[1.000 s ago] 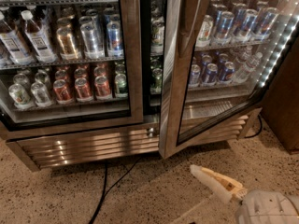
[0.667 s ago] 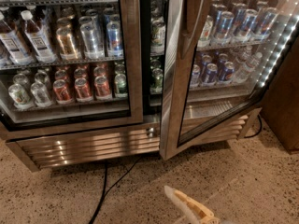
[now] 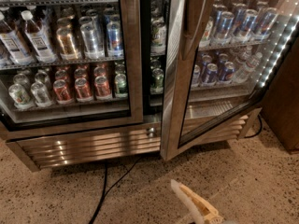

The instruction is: Open right fridge door

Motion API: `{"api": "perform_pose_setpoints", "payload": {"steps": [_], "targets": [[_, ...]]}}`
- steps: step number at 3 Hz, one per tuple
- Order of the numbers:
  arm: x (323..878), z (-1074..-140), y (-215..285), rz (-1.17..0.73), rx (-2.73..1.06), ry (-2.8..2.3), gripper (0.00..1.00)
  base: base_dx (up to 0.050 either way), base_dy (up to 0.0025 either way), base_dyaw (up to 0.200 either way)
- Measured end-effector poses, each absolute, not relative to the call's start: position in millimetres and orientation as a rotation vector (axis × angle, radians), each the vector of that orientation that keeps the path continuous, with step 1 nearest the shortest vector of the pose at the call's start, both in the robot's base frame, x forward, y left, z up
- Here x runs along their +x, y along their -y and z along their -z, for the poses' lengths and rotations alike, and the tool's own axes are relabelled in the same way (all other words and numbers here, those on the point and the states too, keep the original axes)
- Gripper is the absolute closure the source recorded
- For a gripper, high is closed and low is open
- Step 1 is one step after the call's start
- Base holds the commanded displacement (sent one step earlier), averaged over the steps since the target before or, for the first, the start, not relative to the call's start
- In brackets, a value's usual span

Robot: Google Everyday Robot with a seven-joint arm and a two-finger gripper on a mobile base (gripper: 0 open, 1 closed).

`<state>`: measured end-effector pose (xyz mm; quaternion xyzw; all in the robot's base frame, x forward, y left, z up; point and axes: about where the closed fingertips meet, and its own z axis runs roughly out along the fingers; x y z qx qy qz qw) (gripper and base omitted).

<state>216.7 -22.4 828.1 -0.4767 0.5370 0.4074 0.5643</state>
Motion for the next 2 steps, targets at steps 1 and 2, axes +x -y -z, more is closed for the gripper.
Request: {"api": "perform_pose_setpoints", "payload": {"steps": [1, 2], "targets": [[218.3, -829.0, 19.1, -0.895, -1.022, -1.290, 0.00, 0.000, 0.00000, 0.000], [218.3, -829.0, 19.1, -0.895, -1.022, -1.290, 0.00, 0.000, 0.00000, 0.000]]}}
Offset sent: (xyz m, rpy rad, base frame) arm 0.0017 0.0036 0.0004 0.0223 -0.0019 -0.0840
